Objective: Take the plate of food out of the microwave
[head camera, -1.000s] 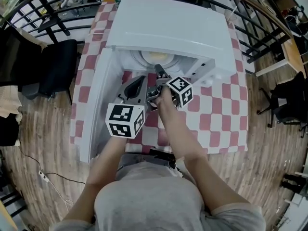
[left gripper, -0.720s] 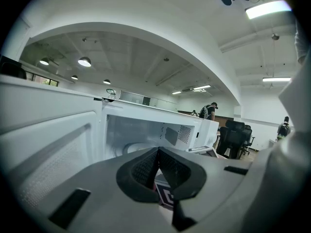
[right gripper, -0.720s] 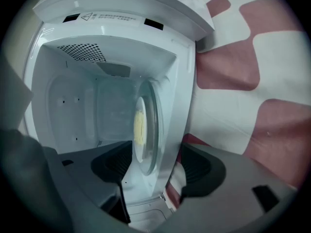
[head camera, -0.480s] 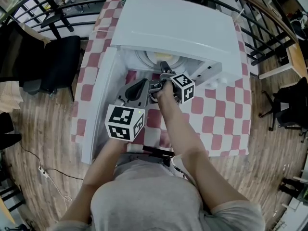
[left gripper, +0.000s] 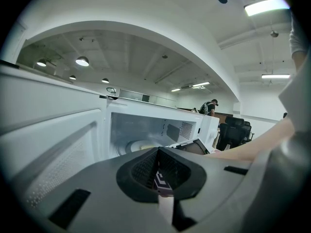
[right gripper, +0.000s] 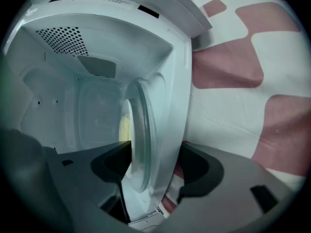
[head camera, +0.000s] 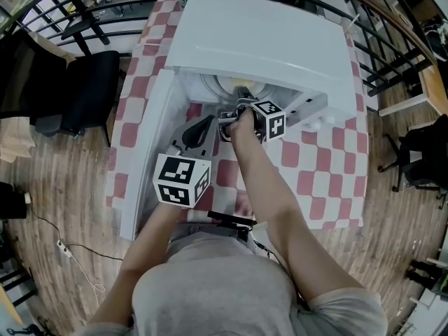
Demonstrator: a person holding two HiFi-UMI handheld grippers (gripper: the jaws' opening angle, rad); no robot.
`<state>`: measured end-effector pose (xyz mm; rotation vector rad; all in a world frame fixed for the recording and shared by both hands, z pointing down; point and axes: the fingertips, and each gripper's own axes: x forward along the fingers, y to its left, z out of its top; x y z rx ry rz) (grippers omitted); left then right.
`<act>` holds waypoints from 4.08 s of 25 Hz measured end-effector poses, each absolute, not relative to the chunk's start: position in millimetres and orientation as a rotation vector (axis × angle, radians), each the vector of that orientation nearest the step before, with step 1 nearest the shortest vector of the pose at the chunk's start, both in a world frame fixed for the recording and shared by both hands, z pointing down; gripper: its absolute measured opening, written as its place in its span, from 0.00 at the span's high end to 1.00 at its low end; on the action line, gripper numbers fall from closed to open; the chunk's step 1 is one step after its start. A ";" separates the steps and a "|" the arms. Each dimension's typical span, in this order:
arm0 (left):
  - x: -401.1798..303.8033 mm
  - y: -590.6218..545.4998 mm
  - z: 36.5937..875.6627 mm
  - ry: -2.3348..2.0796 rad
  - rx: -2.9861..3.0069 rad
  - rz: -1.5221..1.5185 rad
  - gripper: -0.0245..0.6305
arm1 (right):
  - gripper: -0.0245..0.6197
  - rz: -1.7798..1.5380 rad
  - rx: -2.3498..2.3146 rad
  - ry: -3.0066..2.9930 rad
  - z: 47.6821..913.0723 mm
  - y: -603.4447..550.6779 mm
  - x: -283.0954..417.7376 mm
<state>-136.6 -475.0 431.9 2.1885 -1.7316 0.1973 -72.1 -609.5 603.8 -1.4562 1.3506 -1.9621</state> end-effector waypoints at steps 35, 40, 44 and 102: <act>-144.9 -475.1 426.9 -1.746 2.177 0.135 0.96 | 0.79 -1.950 -1.423 1.529 576.2 -580.3 -62.9; -143.3 -473.5 425.4 -1.749 2.187 0.141 0.96 | 0.90 -1.922 -1.386 1.572 566.5 -581.2 -64.2; -139.9 -471.0 424.0 -1.752 2.200 0.150 0.96 | 0.91 -1.908 -1.320 1.567 564.8 -579.1 -63.8; -99.0 -438.0 406.7 -1.815 2.176 0.088 0.96 | 0.91 -1.838 -0.994 1.671 480.6 -482.8 7.6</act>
